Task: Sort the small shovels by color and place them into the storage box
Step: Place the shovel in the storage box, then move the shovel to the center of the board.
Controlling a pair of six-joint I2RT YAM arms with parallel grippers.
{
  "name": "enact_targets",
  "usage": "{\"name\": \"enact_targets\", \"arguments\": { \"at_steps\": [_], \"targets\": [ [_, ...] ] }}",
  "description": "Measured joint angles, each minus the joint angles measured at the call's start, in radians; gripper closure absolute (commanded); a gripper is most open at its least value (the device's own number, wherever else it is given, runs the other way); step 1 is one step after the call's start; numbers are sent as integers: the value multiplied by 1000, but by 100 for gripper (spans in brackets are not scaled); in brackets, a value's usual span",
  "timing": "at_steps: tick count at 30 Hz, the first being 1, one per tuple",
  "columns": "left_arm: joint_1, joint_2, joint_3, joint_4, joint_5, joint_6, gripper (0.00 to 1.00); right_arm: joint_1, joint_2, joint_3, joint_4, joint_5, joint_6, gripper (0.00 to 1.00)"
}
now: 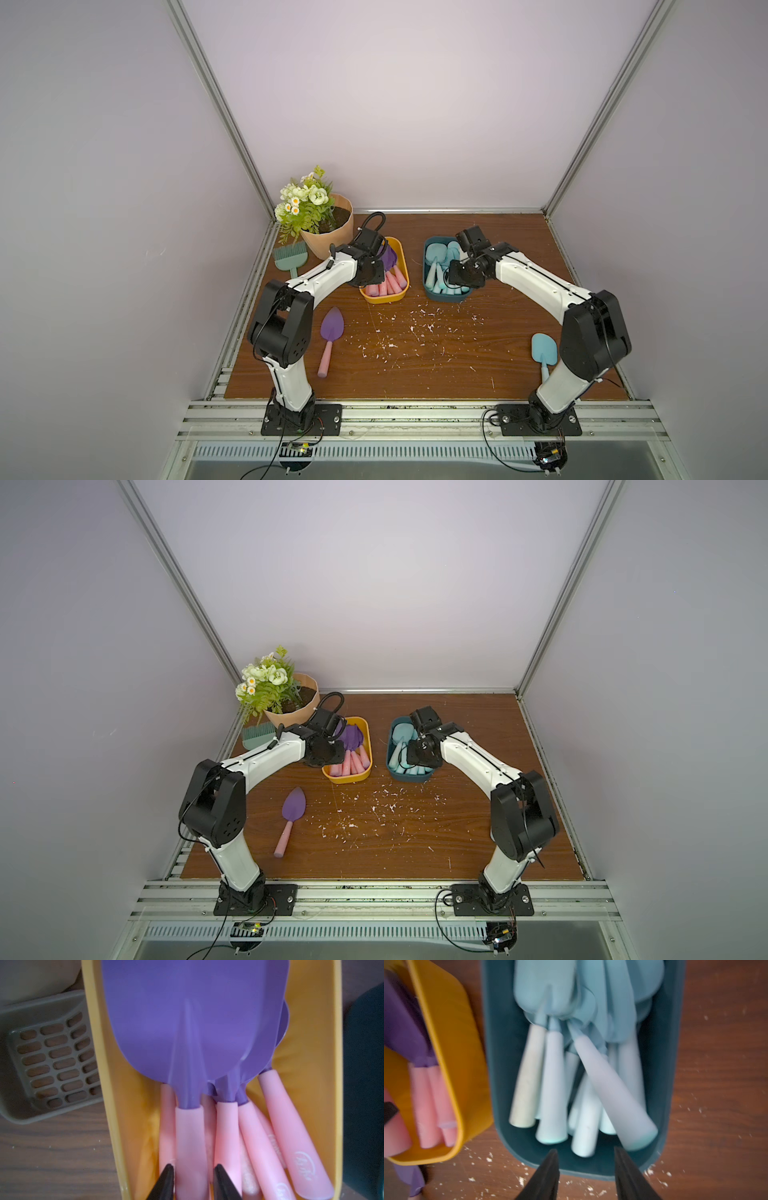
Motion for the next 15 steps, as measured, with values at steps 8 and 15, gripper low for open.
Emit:
{"name": "enact_targets", "arguments": {
  "at_steps": [8,15],
  "targets": [
    [0,-60,-32,15,1,-8,50,-171,-316,-275,-132,61,187,48],
    [0,-91,-43,83,29,-15,49,-436,-462,-462,-225,24,307,48]
  ]
}}
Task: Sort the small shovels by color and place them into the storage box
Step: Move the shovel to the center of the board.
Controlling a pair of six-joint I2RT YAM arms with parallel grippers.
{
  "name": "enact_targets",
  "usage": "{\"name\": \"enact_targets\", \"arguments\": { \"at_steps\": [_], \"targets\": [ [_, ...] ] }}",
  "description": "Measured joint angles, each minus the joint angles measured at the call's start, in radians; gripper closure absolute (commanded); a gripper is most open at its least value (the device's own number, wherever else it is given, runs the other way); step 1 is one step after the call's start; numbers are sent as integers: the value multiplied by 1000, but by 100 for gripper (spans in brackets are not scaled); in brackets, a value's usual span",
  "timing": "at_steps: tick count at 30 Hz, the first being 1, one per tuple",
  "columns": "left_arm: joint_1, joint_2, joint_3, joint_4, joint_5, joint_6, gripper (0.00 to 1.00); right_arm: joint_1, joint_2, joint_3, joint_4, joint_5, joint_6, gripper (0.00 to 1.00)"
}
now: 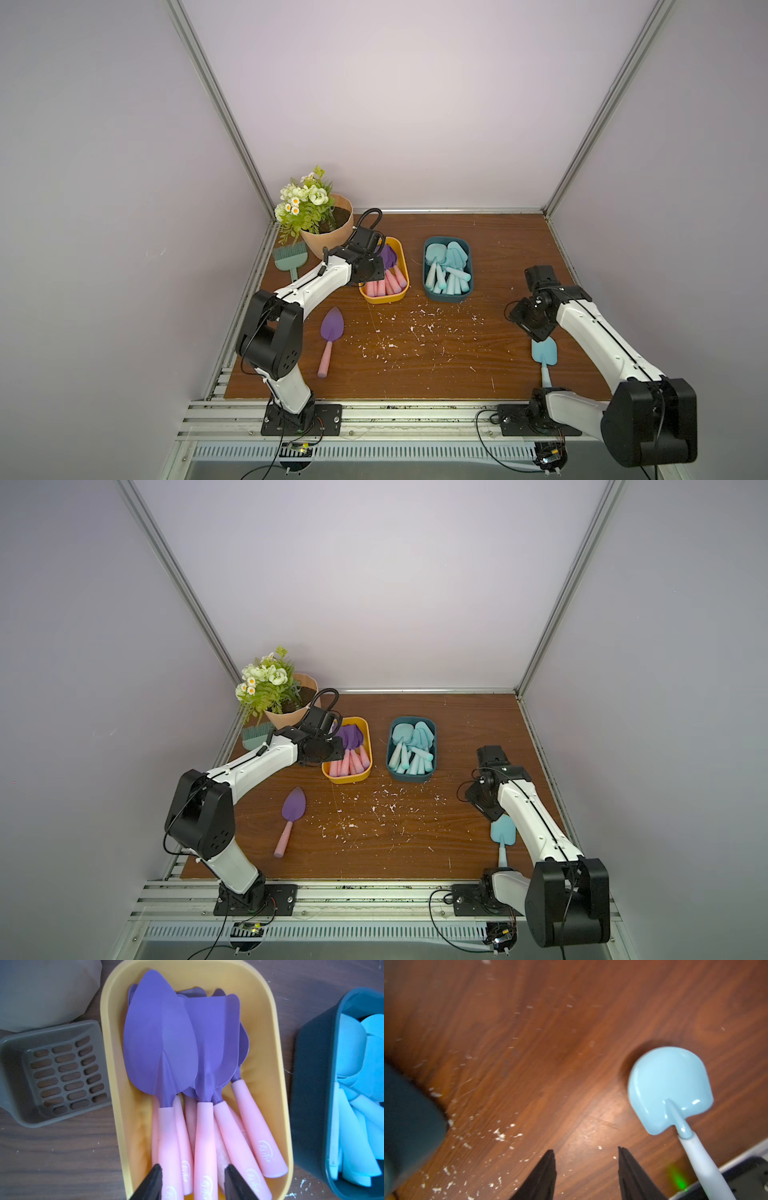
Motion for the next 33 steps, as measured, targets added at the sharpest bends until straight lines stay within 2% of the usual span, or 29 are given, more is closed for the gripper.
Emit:
{"name": "enact_targets", "arguments": {
  "at_steps": [7,15,19,27,33],
  "targets": [
    [0,1,-50,67,40,-8,48,-161,3,-21,-47,-19,58,49],
    [0,33,-62,106,83,-14,48,-288,133,0,-29,10,68,50],
    [0,50,-62,111,90,-14,48,-309,161,-40,18,-4,85,51],
    [0,63,-50,106,91,-9,48,-312,168,-132,131,-131,159,55],
    [0,64,-45,104,92,-7,48,-254,165,-132,195,-167,240,56]
  ]
}}
